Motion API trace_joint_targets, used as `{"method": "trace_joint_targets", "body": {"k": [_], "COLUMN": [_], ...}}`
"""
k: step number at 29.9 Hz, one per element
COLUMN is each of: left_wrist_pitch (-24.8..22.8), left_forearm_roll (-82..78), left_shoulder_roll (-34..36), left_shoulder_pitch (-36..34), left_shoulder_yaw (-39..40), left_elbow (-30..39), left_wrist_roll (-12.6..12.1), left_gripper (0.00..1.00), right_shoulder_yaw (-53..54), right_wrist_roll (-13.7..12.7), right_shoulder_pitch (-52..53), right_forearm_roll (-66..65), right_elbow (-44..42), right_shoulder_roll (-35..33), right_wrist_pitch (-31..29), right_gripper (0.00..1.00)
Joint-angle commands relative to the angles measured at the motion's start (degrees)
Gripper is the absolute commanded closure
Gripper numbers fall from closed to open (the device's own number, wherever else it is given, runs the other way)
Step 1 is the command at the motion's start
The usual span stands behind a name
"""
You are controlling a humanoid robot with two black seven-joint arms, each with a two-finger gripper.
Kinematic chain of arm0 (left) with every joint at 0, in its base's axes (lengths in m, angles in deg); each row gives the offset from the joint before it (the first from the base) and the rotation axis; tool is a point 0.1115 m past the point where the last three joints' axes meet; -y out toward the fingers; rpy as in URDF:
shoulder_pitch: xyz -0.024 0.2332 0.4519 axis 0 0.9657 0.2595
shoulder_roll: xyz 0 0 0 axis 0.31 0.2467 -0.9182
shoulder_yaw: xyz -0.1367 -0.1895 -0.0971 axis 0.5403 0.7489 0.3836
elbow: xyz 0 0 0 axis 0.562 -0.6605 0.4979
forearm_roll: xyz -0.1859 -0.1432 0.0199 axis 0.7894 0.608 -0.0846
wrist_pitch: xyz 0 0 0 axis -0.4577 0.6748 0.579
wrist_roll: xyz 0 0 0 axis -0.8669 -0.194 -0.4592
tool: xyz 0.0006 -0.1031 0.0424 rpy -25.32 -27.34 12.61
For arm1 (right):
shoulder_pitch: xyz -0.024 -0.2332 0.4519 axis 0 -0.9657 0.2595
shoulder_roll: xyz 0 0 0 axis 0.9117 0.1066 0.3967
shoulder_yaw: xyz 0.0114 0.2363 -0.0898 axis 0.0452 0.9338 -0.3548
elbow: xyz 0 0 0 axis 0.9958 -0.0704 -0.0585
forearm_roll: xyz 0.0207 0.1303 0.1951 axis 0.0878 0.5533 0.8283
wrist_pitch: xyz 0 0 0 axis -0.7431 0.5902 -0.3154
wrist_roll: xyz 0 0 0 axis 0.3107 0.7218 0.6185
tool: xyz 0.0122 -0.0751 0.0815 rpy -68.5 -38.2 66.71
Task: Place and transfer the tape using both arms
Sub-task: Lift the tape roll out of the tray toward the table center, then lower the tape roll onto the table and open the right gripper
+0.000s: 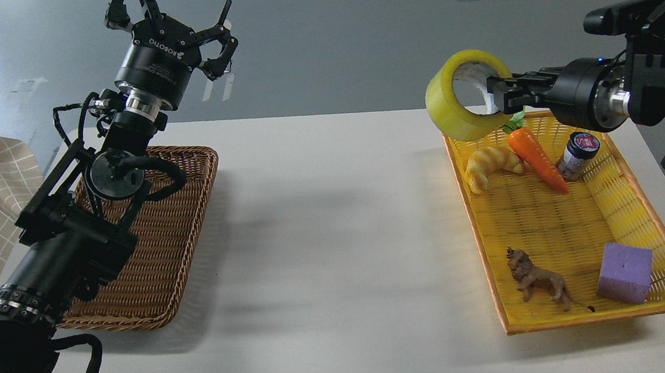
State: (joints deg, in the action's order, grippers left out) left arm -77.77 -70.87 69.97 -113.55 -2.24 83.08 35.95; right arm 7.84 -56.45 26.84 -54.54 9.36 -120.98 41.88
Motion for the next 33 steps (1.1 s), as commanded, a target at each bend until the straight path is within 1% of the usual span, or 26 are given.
{"method": "trace_joint_targets", "body": {"k": [1, 4, 10, 16, 33], "left_wrist_pitch": [0.0, 0.0, 0.0, 0.0, 0.0], "left_forearm_roll": [0.0, 0.0, 0.0, 0.09, 0.09], "left_shoulder_roll": [0.08, 0.17, 0.34, 0.52, 0.17], "left_shoulder_pitch": [-0.05, -0.05, -0.05, -0.05, 0.03], "left_shoulder_yaw": [-0.11, -0.02, -0.02, 0.15, 0.5], "left_elbow": [0.01, 0.01, 0.01, 0.18, 0.62], "left_wrist_roll": [-0.07, -0.07, -0.07, -0.07, 0.01], "left_gripper": [0.02, 0.02, 0.02, 0.02, 0.02], "right_shoulder_yaw": [-5.05, -9.02, -10.96, -15.44, -19.75], "right_wrist_roll": [-0.05, -0.05, -0.14, -0.14, -0.14], "right_shoulder_pitch": [1.9, 3.04, 3.48, 5.07, 4.72], "right_forearm_roll": [-1.08, -1.17, -1.26, -1.35, -1.79], "right_elbow": [-1.17, -3.1, -8.11, -12.68, -21.91], "right_shoulder_roll": [3.1, 6.52, 13.2, 17.16, 24.2], "right_wrist_pitch": [0.0, 0.0, 0.0, 0.0, 0.0], "right_gripper": [1.0, 1.0, 1.0, 1.0, 1.0]}}
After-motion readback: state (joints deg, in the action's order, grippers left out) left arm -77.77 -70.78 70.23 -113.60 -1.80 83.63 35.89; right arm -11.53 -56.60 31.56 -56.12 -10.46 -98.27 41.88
